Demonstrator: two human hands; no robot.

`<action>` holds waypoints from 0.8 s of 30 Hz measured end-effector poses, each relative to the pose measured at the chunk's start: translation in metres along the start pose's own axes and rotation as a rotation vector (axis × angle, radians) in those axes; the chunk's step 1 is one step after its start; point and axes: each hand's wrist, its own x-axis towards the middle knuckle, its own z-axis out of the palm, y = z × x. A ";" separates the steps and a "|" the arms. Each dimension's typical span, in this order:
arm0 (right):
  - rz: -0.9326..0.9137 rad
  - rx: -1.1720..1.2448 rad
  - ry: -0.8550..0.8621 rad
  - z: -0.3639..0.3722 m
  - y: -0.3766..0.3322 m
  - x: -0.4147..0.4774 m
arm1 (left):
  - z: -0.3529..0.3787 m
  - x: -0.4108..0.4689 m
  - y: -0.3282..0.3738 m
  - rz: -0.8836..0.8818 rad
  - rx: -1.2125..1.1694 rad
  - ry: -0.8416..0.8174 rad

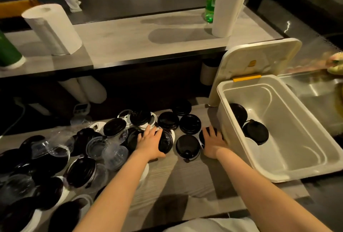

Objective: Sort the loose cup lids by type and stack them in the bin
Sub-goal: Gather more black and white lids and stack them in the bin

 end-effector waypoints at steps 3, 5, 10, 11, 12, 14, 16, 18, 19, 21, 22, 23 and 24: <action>-0.041 -0.046 0.061 -0.008 0.008 0.000 | 0.000 0.001 0.003 0.006 0.002 0.051; -0.044 -0.007 0.038 -0.015 0.011 -0.001 | 0.000 -0.003 0.006 0.024 -0.005 0.081; 0.004 0.096 0.052 -0.005 -0.011 -0.004 | -0.017 -0.017 -0.026 0.113 -0.082 0.212; 0.008 0.122 0.106 -0.008 -0.010 -0.006 | -0.024 -0.020 -0.026 0.117 -0.126 0.239; 0.009 0.152 0.173 -0.011 -0.010 -0.009 | -0.030 -0.024 -0.025 0.131 -0.176 0.270; -0.040 0.286 0.299 -0.016 -0.010 -0.013 | -0.040 -0.032 -0.023 0.129 -0.315 0.293; -0.130 0.517 0.371 -0.020 -0.015 -0.026 | -0.045 -0.035 -0.022 0.095 -0.465 0.293; -0.212 0.640 0.410 -0.026 -0.021 -0.040 | -0.047 -0.037 -0.020 0.069 -0.555 0.310; -0.245 0.657 0.446 -0.032 -0.025 -0.049 | -0.048 -0.038 -0.019 0.072 -0.575 0.323; -0.302 0.661 0.551 -0.045 -0.027 -0.066 | -0.052 -0.040 -0.013 0.097 -0.608 0.343; -0.324 0.660 0.607 -0.053 -0.025 -0.075 | -0.054 -0.041 -0.007 0.112 -0.627 0.349; -0.338 0.663 0.656 -0.062 -0.019 -0.085 | -0.057 -0.041 0.000 0.132 -0.647 0.355; -0.344 0.674 0.700 -0.072 -0.011 -0.094 | -0.060 -0.042 0.009 0.158 -0.664 0.360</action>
